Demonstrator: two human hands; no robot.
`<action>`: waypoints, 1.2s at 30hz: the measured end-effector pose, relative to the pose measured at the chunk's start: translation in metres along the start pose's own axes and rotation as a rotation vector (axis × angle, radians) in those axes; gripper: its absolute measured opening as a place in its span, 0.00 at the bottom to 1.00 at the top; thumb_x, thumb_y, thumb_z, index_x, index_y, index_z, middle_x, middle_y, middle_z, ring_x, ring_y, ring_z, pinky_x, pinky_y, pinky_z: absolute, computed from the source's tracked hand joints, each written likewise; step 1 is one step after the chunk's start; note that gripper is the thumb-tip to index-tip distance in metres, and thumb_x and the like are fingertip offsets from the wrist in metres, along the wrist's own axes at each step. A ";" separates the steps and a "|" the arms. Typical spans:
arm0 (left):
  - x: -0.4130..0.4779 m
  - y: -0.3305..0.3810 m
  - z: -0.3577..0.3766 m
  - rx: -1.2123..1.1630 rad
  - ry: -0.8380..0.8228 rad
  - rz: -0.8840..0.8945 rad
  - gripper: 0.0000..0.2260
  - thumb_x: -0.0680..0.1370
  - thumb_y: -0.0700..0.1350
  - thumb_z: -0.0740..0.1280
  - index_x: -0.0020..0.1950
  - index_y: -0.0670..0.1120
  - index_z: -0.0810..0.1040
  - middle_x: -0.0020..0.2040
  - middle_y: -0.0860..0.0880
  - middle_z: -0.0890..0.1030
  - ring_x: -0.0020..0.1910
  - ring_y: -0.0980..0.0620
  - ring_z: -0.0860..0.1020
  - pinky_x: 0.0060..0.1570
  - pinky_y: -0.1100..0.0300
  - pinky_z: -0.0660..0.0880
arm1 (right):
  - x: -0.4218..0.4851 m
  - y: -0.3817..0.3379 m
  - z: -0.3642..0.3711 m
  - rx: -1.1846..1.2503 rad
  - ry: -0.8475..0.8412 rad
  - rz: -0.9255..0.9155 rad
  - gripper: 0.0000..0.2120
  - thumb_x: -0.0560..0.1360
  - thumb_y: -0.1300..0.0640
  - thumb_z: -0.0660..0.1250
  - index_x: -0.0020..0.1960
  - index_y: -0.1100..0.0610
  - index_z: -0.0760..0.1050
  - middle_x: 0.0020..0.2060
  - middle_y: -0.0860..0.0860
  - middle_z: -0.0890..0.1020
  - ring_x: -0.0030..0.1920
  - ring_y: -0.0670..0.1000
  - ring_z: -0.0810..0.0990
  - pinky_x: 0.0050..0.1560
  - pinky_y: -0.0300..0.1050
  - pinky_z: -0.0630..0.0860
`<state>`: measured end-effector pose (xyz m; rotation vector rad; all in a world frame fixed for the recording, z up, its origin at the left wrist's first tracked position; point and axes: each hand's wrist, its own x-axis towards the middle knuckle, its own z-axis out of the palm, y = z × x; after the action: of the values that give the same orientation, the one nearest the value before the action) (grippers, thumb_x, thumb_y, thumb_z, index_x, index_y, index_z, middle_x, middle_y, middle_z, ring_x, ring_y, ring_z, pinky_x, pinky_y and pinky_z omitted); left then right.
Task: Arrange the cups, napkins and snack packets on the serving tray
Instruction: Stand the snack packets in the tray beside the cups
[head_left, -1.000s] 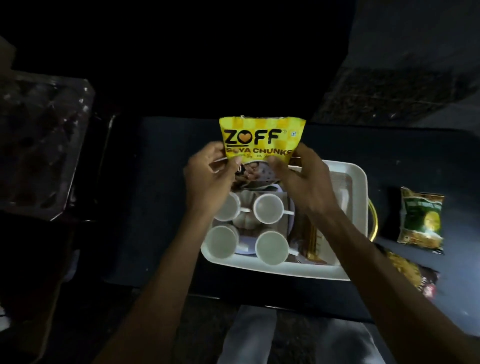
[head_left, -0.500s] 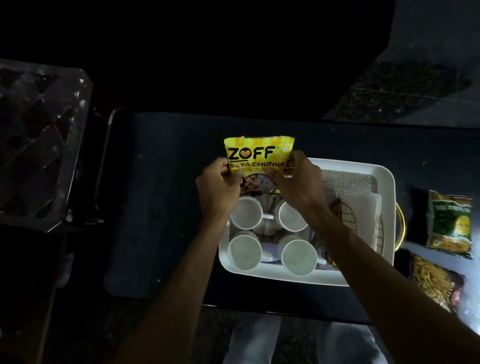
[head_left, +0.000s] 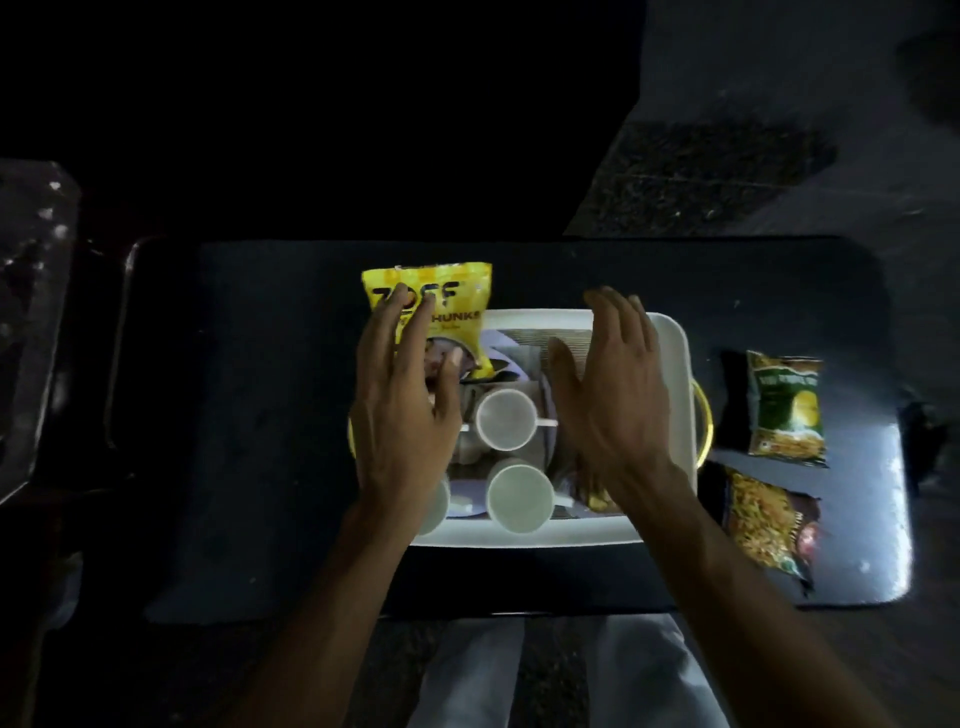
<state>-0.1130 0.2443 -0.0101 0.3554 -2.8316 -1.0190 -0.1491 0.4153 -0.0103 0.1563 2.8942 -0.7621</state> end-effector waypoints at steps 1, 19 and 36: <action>-0.004 0.012 0.003 0.009 -0.006 0.054 0.20 0.82 0.44 0.66 0.74 0.42 0.72 0.77 0.43 0.68 0.77 0.44 0.67 0.73 0.58 0.66 | -0.006 0.011 -0.009 -0.037 0.001 0.011 0.28 0.80 0.50 0.62 0.76 0.59 0.61 0.76 0.55 0.64 0.78 0.56 0.55 0.75 0.51 0.60; -0.080 0.214 0.160 -0.175 -0.495 0.053 0.17 0.83 0.44 0.64 0.72 0.44 0.75 0.67 0.47 0.79 0.65 0.50 0.78 0.63 0.62 0.73 | -0.041 0.224 -0.097 0.117 -0.151 0.173 0.24 0.80 0.55 0.63 0.74 0.59 0.64 0.73 0.54 0.67 0.72 0.56 0.67 0.66 0.53 0.73; -0.087 0.221 0.233 -0.455 -0.506 -0.626 0.15 0.81 0.49 0.68 0.68 0.50 0.77 0.60 0.51 0.83 0.51 0.62 0.80 0.51 0.69 0.78 | -0.005 0.287 -0.099 0.386 -0.165 0.180 0.23 0.74 0.42 0.69 0.66 0.51 0.74 0.50 0.44 0.82 0.43 0.33 0.79 0.40 0.22 0.70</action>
<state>-0.1112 0.5751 -0.0502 1.1044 -2.7945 -2.0798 -0.1164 0.7127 -0.0624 0.3699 2.5089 -1.2243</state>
